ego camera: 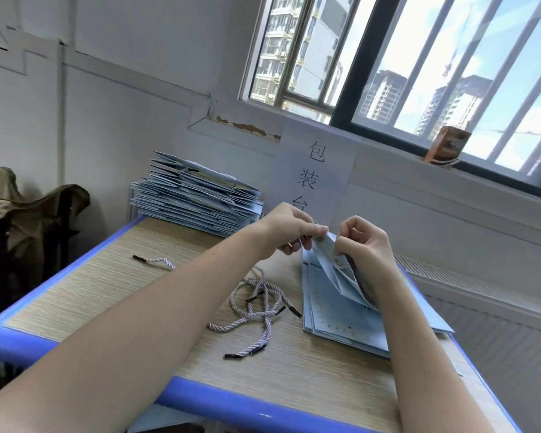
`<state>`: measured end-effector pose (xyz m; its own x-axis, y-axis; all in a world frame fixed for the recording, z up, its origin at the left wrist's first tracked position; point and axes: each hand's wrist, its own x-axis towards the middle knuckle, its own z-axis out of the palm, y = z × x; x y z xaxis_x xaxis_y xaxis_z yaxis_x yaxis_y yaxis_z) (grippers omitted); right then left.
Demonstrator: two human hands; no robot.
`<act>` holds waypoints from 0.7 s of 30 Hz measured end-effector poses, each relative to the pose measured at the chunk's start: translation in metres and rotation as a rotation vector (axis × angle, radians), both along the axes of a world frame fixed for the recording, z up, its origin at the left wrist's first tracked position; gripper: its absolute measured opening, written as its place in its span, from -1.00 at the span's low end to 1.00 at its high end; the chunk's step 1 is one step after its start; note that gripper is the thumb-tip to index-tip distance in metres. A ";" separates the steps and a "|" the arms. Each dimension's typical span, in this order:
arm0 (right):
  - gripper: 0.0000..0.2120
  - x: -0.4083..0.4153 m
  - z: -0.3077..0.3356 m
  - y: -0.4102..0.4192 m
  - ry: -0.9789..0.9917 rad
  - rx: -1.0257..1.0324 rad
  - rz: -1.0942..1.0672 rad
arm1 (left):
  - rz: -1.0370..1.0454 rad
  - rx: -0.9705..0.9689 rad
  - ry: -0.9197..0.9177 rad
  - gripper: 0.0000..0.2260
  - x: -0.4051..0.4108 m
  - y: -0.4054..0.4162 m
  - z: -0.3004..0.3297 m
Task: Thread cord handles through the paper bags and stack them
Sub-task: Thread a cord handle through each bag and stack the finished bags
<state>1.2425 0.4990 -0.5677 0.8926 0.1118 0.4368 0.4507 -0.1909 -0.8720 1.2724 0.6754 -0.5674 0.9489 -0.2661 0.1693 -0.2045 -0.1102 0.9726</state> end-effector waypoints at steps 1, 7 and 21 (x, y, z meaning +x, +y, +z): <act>-0.75 -0.001 0.000 0.000 -0.008 0.004 0.009 | -0.002 0.023 -0.026 -0.79 -0.001 -0.003 -0.001; -0.75 -0.003 0.007 -0.001 -0.025 0.089 -0.014 | -0.006 0.088 -0.061 -0.83 -0.007 -0.005 0.005; -0.76 -0.005 0.008 0.002 0.008 0.079 -0.027 | 0.180 0.219 -0.342 -0.93 -0.004 -0.018 -0.004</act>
<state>1.2374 0.5006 -0.5597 0.8984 0.0530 0.4360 0.4391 -0.1334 -0.8885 1.2681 0.6574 -0.5709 0.8829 -0.1659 0.4393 -0.4687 -0.3695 0.8024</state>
